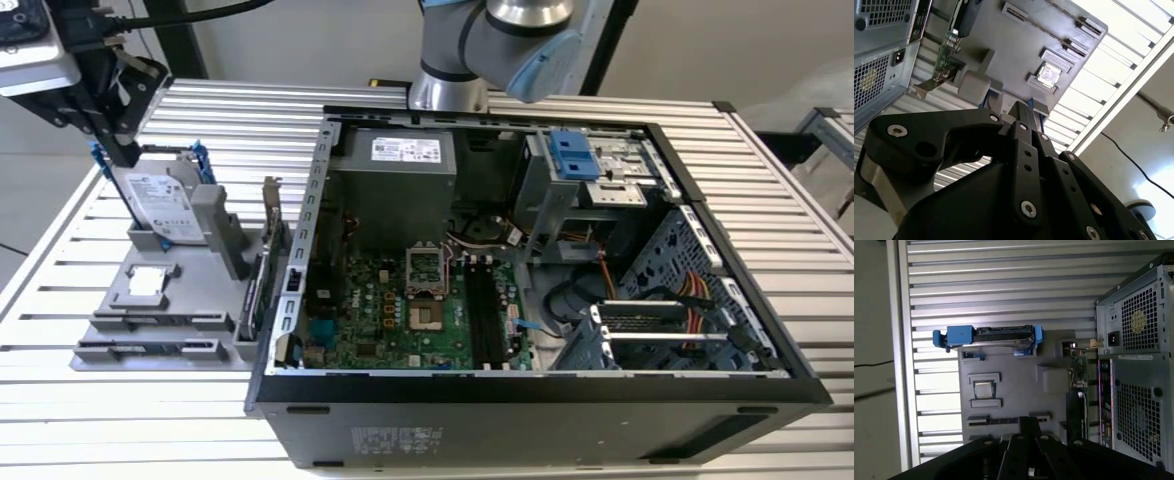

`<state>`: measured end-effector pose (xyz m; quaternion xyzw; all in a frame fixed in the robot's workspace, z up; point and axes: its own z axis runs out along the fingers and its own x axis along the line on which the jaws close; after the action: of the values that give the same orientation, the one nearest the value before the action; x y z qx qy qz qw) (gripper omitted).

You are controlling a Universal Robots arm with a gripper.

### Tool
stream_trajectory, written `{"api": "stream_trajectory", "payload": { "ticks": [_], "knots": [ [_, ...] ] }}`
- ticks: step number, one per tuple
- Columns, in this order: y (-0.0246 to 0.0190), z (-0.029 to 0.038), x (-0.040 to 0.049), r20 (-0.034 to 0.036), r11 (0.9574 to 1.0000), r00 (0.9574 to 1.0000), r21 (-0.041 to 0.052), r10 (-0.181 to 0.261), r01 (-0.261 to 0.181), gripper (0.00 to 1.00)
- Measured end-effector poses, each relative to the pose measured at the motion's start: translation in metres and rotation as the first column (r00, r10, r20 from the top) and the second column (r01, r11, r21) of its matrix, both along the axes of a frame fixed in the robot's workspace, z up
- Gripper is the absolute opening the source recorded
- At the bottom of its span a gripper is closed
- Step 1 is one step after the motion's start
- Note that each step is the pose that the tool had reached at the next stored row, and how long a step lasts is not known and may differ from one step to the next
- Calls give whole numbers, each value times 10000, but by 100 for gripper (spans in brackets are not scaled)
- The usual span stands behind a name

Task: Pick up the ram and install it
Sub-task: 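Reach for the ram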

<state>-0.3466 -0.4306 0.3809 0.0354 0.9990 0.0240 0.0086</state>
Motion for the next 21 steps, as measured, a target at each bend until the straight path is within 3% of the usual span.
{"api": "stream_trajectory", "payload": {
  "ticks": [13,21],
  "knots": [
    [-21,-5,-17,0,10000,10000,0,1,-1,0],
    [-98,-8,-17,-1,10000,10000,-1,70,-70,0]
  ]
}}
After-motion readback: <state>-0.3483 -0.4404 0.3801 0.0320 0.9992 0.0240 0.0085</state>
